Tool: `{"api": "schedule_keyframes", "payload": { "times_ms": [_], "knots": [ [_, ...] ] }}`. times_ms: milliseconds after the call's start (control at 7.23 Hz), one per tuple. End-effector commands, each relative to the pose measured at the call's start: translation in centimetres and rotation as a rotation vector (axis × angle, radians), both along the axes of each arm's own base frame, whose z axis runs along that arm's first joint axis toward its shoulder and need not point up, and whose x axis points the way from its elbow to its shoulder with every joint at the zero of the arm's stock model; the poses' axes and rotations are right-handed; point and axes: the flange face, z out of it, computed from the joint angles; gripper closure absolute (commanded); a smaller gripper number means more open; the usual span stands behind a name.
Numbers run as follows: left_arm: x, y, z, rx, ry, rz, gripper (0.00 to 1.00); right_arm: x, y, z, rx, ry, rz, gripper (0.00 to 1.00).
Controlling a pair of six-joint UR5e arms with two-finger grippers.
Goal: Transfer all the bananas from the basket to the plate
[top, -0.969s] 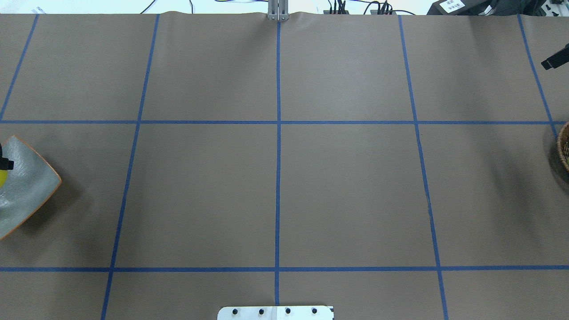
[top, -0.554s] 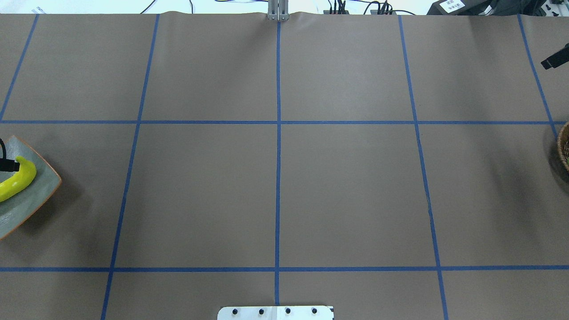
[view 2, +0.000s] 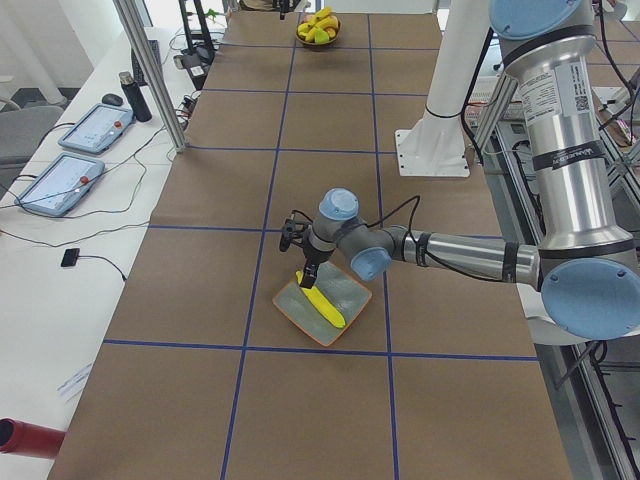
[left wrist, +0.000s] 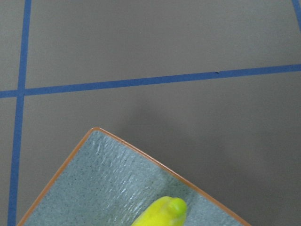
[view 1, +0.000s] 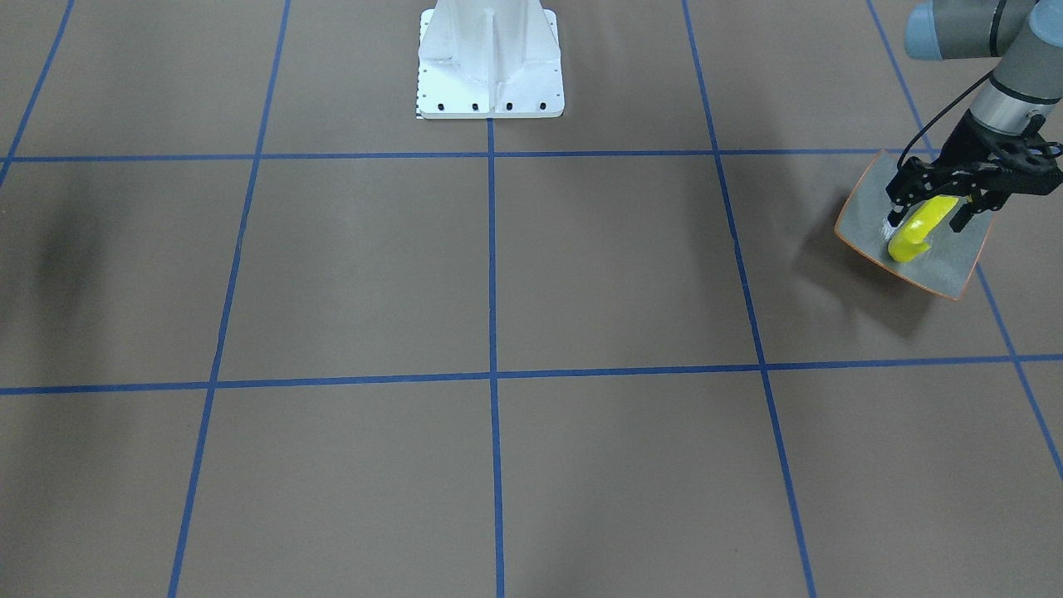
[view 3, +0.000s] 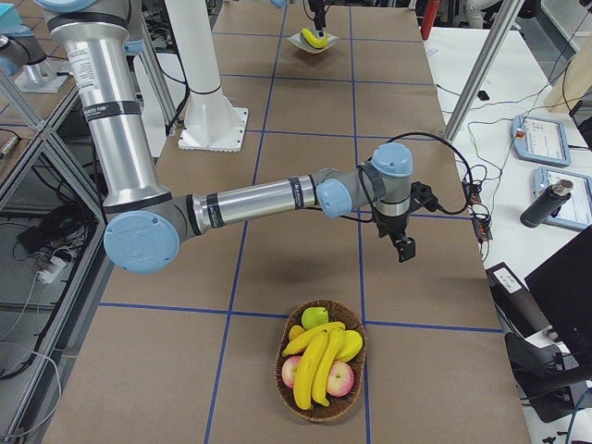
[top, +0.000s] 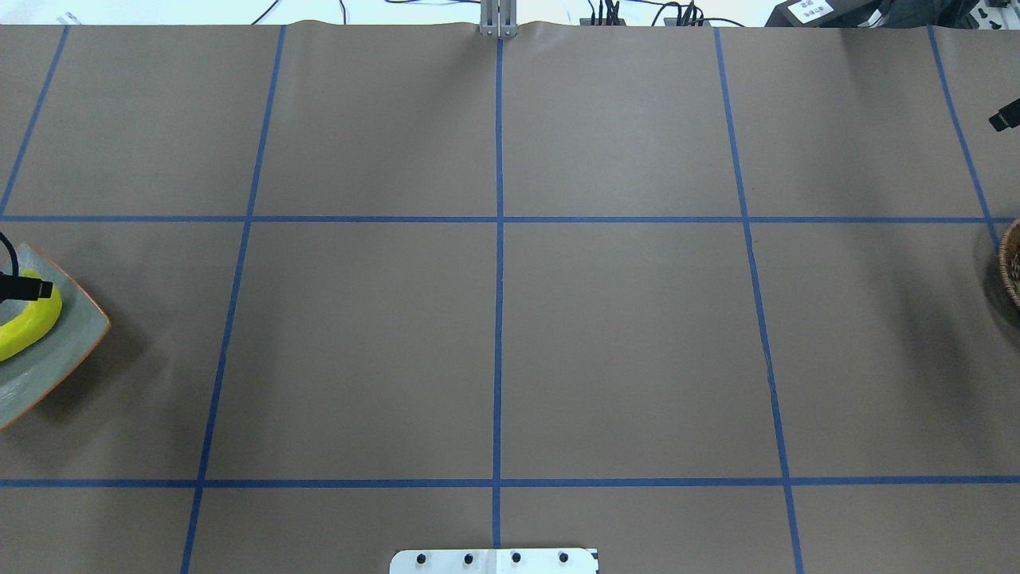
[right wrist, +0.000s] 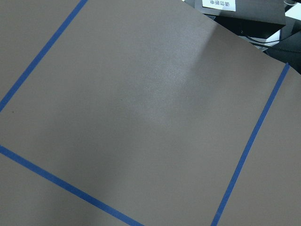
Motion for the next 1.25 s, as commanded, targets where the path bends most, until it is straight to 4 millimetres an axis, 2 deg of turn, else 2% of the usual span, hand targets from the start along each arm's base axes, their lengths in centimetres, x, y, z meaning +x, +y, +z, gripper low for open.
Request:
{"api": "schedule_keyframes", "payload": {
  "times_ms": [0, 138, 554, 830, 969, 1107],
  "knots": [
    [-0.3, 0.0, -2.0, 0.019, 0.061, 0.057, 0.0, 3.9, 2.4, 4.7, -0.001, 0.036, -0.049, 0.0],
    [-1.9, -0.2, -2.9, 0.025, 0.102, 0.066, 0.0, 5.3, 4.4, 7.1, -0.006, 0.031, -0.08, 0.0],
    [-2.4, -0.3, -3.4, 0.033, 0.115, 0.068, 0.0, 9.9, 11.6, 13.8, 0.032, 0.056, -0.21, 0.0],
    [-2.5, -0.2, -3.6, 0.036, 0.116, 0.067, 0.0, 10.6, 17.8, 18.6, 0.104, 0.081, -0.297, 0.0],
    [-2.5, -0.2, -3.5, 0.035, 0.116, 0.067, 0.0, 10.6, 20.1, 21.1, 0.141, 0.091, -0.306, 0.0],
    [-2.5, -0.2, -3.6, 0.037, 0.117, 0.067, 0.0, 10.6, 20.9, 23.6, 0.176, 0.101, -0.308, 0.01]
  ]
}}
